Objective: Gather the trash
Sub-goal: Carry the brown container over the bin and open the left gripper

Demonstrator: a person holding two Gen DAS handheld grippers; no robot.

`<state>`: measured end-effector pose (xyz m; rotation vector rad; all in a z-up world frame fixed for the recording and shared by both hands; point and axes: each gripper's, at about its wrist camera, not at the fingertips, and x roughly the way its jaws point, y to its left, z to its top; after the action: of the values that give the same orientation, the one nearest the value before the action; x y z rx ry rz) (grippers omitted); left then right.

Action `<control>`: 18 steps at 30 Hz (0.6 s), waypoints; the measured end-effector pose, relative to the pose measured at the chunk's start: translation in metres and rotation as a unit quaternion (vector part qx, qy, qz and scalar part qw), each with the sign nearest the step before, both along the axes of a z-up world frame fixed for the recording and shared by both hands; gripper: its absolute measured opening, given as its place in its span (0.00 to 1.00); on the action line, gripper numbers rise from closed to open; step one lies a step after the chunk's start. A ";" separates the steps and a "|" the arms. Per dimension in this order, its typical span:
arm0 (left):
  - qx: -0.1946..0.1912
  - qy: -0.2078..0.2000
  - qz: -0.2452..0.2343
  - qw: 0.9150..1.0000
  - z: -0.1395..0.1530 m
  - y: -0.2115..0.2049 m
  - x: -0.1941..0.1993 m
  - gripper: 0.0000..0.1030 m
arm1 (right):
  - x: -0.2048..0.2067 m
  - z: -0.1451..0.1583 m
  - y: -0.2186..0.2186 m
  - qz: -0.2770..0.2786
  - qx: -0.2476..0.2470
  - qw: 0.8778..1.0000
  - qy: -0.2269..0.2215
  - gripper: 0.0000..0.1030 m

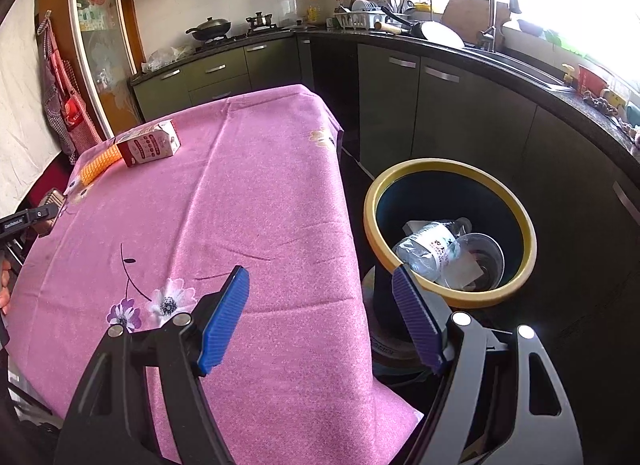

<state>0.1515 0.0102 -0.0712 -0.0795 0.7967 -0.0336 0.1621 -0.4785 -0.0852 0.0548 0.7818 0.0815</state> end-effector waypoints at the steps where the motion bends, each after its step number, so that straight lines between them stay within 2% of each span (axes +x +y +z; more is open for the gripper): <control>1: -0.001 -0.006 -0.010 1.000 0.007 -0.004 -0.004 0.56 | -0.001 0.000 -0.002 -0.003 0.000 1.000 0.000 0.71; 5: -0.016 -0.027 -0.070 0.997 0.034 -0.031 -0.016 0.56 | -0.005 0.004 -0.016 -0.025 0.000 1.000 -0.007 0.71; 8: -0.036 -0.035 -0.140 0.989 0.051 -0.064 -0.016 0.56 | -0.012 0.008 -0.033 -0.051 -0.002 0.999 -0.014 0.71; 11: -0.063 -0.033 -0.221 0.973 0.062 -0.109 -0.006 0.57 | -0.021 0.012 -0.056 -0.087 -0.006 0.996 -0.021 0.71; 18: -0.058 -0.023 -0.373 0.926 0.063 -0.244 0.027 0.57 | -0.044 0.016 -0.105 -0.152 0.000 0.988 -0.031 0.71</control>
<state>0.1786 -0.2342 -0.0079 0.1169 0.7397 -0.8032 0.1179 -0.5832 -0.0696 0.1694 0.7044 -0.2063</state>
